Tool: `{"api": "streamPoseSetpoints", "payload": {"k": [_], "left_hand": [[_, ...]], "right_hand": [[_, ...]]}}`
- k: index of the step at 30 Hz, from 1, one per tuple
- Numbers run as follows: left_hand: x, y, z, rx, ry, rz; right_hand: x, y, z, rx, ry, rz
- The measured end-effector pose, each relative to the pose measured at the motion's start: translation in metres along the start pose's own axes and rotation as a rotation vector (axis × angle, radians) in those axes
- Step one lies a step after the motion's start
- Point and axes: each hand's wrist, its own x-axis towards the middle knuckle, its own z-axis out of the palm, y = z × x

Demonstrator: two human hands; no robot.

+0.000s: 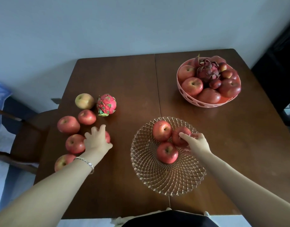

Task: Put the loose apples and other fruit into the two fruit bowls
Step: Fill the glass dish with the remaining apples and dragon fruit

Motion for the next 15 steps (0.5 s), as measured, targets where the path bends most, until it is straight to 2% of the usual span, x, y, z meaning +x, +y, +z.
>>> {"api": "streamPoseSetpoints", "payload": {"k": [3,5,7,10,12,15], "left_hand": [[-0.022,0.036,-0.018,-0.333,0.234,0.214],[-0.046,0.064,-0.031,-0.517,0.272,0.426],[-0.074,0.092,-0.035,-0.628,0.126,0.581],[-0.107,0.127,-0.021,-0.673,-0.149,0.653],[-0.116,0.146,-0.007,-0.605,-0.222,0.665],[-0.118,0.166,0.006,-0.61,-0.203,0.657]], "right_hand": [[0.0,-0.005,0.0,-0.022,0.005,0.005],[0.0,-0.007,0.0,-0.034,0.014,0.008],[0.0,-0.007,0.0,-0.004,0.022,0.023],[-0.001,-0.006,-0.005,0.065,-0.043,-0.01],[-0.005,-0.006,-0.011,0.106,-0.093,-0.053],[-0.01,-0.004,-0.025,0.235,-0.194,-0.015]]}}
